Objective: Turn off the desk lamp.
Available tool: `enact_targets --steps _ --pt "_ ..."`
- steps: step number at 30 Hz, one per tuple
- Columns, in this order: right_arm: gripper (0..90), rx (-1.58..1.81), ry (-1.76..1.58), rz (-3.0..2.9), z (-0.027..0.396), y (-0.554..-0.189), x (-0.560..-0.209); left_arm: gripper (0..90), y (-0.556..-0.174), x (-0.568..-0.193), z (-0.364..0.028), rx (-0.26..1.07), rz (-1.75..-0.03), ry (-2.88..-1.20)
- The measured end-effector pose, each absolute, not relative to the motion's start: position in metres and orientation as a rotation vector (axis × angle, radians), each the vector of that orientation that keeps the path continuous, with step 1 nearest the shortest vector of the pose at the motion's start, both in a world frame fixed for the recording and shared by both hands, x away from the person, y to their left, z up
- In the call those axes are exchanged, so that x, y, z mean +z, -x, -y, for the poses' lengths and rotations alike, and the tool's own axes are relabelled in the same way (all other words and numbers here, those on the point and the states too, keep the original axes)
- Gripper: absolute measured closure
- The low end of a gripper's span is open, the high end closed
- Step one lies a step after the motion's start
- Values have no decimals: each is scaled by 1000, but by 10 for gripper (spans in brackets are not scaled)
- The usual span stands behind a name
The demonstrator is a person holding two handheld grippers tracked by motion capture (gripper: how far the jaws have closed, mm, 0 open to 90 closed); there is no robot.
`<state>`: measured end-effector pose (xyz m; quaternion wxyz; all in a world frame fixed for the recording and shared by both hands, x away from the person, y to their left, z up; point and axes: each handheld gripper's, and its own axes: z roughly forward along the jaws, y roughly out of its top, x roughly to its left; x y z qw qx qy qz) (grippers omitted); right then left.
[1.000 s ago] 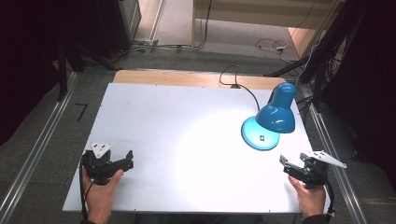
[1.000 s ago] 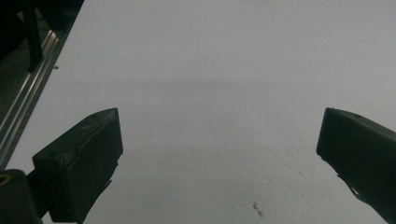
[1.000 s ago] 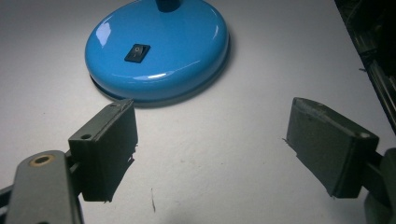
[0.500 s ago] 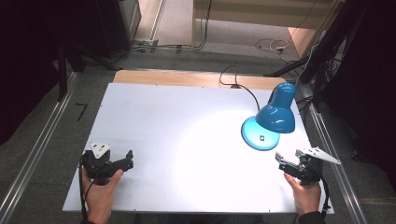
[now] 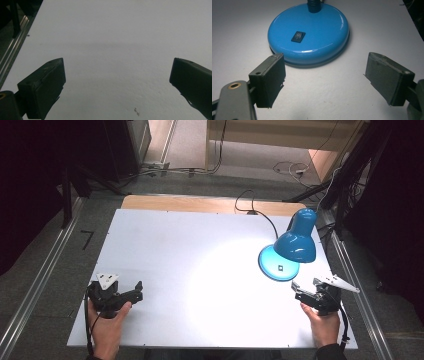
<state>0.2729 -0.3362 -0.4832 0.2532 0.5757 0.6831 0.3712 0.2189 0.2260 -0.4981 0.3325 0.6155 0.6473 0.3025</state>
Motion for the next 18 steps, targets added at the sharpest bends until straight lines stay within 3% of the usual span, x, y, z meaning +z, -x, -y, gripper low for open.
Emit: enact_targets --steps 18 --pt "169 1015 -1521 -1892 320 -283 -492 8 -219 -499 -225 780 -1686 -1621"
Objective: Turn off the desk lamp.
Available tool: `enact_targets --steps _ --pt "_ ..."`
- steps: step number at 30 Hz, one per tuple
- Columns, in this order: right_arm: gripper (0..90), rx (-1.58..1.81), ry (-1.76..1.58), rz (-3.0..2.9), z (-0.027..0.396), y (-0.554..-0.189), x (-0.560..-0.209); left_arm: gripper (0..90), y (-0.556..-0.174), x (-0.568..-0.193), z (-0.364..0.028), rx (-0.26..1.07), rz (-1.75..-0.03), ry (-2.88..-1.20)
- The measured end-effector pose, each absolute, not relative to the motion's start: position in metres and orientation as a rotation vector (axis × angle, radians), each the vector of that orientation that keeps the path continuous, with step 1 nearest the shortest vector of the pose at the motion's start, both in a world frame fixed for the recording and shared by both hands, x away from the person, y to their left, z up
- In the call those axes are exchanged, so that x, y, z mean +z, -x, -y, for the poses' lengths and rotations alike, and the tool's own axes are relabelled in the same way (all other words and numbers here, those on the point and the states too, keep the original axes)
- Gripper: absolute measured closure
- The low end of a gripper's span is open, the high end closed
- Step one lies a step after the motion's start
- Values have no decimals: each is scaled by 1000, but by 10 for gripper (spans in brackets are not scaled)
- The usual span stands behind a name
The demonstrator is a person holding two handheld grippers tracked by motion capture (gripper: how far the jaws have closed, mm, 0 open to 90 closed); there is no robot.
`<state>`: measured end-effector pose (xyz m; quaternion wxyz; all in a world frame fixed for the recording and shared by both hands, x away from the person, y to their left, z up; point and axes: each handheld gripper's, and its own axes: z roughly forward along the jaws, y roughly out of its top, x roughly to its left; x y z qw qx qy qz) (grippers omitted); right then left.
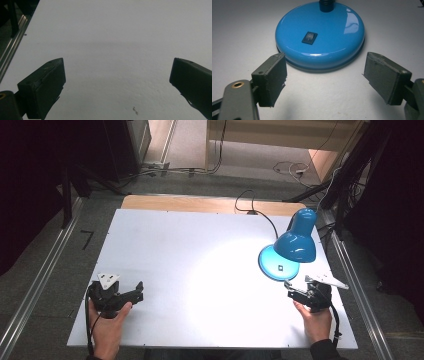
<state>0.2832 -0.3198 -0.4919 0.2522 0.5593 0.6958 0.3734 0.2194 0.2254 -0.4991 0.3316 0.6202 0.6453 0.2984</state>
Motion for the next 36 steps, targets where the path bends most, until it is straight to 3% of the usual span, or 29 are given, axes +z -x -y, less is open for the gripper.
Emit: enact_targets --steps 15,28,36 --pt "195 1008 -1491 -1884 309 -292 -500 8 -220 -500 -225 773 -1686 -1623" --pt "396 1052 -1469 -1862 307 -298 -502 20 -220 -500 -224 779 -1684 -1628" --pt "588 1059 -1489 -1840 303 -303 -503 20 -219 -500 -224 781 -1683 -1618"
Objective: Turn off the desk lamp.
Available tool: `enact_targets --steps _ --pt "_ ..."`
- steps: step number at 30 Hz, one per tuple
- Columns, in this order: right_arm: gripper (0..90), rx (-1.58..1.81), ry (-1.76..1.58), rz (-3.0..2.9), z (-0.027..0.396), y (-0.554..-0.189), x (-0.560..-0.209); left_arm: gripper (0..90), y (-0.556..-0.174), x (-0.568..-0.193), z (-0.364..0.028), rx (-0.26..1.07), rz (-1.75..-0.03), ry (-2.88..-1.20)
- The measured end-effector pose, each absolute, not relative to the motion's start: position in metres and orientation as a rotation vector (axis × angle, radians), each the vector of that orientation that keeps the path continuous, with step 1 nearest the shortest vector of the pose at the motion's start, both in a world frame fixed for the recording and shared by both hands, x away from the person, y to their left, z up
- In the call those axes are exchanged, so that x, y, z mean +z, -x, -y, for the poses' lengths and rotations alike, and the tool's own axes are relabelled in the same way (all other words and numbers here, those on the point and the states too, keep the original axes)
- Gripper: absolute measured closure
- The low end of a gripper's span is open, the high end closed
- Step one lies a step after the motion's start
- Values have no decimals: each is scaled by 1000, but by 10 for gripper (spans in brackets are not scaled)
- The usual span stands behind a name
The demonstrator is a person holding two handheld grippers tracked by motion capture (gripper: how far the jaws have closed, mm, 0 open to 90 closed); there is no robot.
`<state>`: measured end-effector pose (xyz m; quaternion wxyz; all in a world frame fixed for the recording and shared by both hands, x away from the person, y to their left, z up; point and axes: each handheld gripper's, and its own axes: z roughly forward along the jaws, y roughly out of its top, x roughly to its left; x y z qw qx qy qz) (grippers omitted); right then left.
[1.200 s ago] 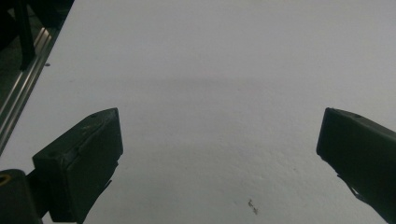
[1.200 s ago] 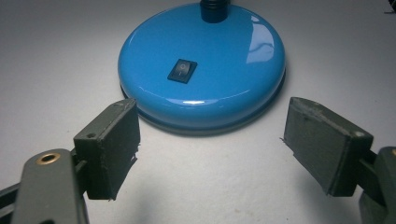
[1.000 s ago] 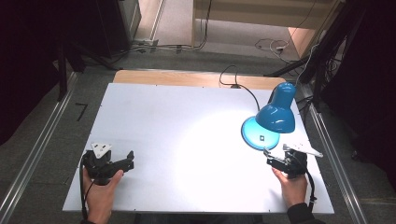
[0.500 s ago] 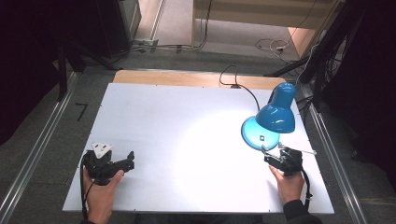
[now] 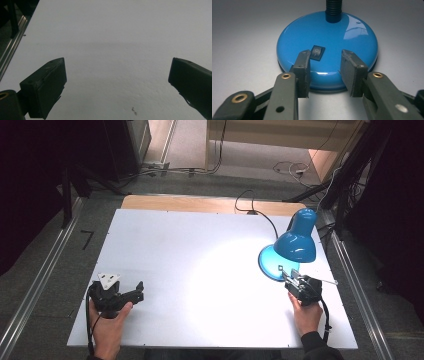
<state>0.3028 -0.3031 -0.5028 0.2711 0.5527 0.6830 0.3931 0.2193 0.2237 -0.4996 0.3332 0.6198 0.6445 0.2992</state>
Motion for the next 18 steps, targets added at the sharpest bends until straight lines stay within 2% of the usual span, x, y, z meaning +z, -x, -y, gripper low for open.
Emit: enact_targets --steps 7,10,18 --pt "790 1080 -1491 -1828 297 -308 -503 20 -219 -500 -224 780 -1681 -1624" --pt "849 1089 -1498 -1825 294 -311 -503 21 -219 -500 -224 777 -1682 -1623" --pt "873 1099 -1512 -1809 290 -317 -503 20 -220 -500 -224 775 -1684 -1626"
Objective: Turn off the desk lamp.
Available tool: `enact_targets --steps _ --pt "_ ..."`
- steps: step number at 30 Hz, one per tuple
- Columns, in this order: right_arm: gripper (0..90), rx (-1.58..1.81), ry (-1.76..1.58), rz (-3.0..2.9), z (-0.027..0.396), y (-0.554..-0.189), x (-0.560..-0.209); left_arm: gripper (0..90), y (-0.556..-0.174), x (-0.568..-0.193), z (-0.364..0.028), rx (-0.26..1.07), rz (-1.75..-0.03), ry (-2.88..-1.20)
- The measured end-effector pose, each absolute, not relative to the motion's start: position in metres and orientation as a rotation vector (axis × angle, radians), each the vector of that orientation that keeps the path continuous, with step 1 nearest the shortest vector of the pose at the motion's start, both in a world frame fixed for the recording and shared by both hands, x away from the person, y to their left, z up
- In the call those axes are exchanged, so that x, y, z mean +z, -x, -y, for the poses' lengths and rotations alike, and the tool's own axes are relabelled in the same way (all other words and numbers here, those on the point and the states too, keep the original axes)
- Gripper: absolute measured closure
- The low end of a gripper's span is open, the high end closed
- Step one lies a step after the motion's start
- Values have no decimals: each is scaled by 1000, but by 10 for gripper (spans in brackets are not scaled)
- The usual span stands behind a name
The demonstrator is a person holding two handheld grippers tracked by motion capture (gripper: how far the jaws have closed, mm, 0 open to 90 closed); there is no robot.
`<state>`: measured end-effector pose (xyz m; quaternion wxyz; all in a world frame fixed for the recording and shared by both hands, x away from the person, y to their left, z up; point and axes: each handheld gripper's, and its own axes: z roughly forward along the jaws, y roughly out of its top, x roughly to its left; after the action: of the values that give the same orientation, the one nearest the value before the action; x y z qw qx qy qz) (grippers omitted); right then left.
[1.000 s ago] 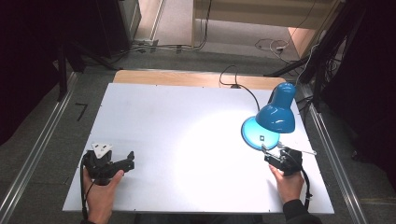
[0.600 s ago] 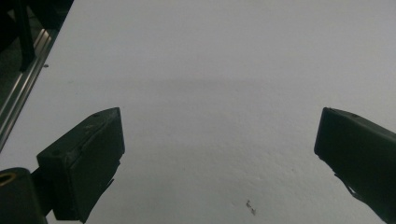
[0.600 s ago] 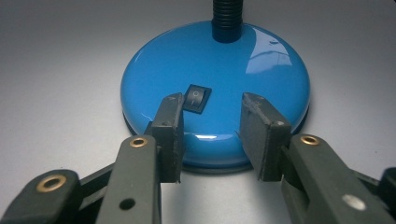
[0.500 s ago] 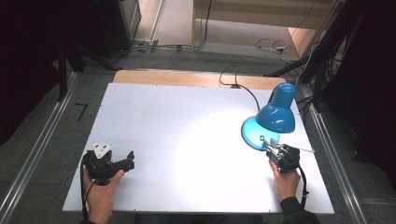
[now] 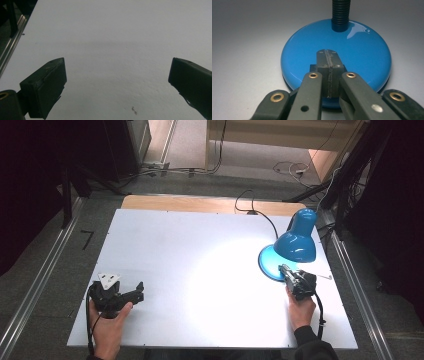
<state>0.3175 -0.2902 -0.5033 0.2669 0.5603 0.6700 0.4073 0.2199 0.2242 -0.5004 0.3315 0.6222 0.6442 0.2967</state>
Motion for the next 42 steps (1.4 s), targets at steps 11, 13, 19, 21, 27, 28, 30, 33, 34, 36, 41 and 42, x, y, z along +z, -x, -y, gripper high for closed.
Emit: enact_targets --steps 11,13,19,21,27,28,30,33,34,36,41,42 --pt "874 1075 -1505 -1821 287 -321 -504 21 -220 -500 -224 771 -1682 -1630" --pt "874 1068 -1507 -1824 287 -321 -504 21 -220 -500 -224 770 -1682 -1629" --pt "876 1059 -1497 -1828 286 -322 -504 21 -220 -500 -224 769 -1680 -1629" --pt "876 1056 -1496 -1827 286 -322 -504 21 -220 -500 -224 769 -1679 -1629" --pt "877 1057 -1501 -1821 285 -323 -504 21 -220 -500 -224 767 -1679 -1629" --pt "877 1057 -1501 -1820 285 -323 -504 21 -220 -500 -224 766 -1680 -1630" --pt "878 1057 -1501 -1818 285 -324 -504 21 -220 -500 -224 764 -1679 -1631" --pt "878 1054 -1495 -1817 285 -324 -504 21 -220 -500 -224 764 -1677 -1633" --pt "878 1053 -1496 -1817 285 -324 -504 21 -220 -500 -224 763 -1677 -1634" --pt "878 1051 -1494 -1816 284 -324 -504 21 -220 -500 -223 761 -1677 -1632" --pt "878 1059 -1500 -1817 285 -324 -504 21 -221 -500 -223 760 -1681 -1633" --pt "878 1059 -1501 -1816 285 -324 -504 21 -221 -500 -224 760 -1681 -1632"
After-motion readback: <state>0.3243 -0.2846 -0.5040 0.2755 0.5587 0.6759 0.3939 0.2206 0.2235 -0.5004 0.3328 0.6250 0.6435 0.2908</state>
